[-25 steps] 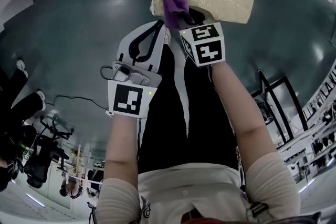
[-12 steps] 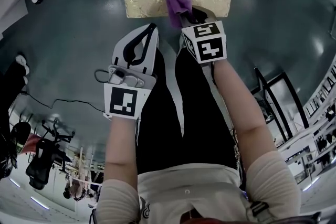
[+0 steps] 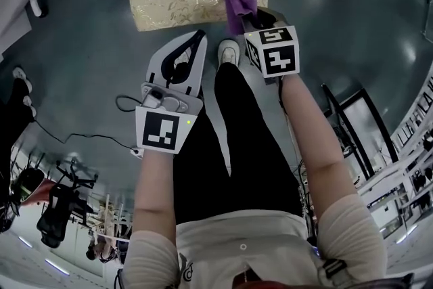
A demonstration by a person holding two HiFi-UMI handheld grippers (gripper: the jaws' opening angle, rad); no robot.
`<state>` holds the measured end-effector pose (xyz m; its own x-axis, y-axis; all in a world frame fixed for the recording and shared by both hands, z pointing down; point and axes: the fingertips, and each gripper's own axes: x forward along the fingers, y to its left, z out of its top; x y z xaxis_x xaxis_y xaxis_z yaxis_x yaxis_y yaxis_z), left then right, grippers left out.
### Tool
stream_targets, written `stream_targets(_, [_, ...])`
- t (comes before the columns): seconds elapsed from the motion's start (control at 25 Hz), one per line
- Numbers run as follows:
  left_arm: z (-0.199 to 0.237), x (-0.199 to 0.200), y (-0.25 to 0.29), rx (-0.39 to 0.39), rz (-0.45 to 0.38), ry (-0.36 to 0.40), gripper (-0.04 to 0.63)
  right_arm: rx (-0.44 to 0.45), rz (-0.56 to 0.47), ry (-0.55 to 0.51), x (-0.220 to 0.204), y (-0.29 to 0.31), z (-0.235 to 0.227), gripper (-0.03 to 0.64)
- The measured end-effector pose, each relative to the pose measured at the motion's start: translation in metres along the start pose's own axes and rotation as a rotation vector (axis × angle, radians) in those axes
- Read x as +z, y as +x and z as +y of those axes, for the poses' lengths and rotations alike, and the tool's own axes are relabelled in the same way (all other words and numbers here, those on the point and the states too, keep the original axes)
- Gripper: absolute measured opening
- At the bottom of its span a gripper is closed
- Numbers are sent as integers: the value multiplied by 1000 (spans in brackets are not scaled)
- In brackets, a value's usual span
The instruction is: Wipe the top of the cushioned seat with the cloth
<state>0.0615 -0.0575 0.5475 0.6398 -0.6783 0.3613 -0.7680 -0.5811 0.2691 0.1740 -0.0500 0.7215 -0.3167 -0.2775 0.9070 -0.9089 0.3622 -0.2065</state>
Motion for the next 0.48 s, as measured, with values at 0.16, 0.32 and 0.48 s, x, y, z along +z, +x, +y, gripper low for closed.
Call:
stream_targets(0.16, [-14, 2, 15, -9, -8, 0, 12, -9, 3, 0, -10, -6, -21, 83])
stream_targets(0.32, [-27, 2, 28, -21, -4, 7, 12, -28, 2, 18, -17, -10, -43, 84])
stream_targets(0.48, [-38, 0, 34, -30, 8, 6, 12, -56, 11, 65, -28, -17, -62, 83])
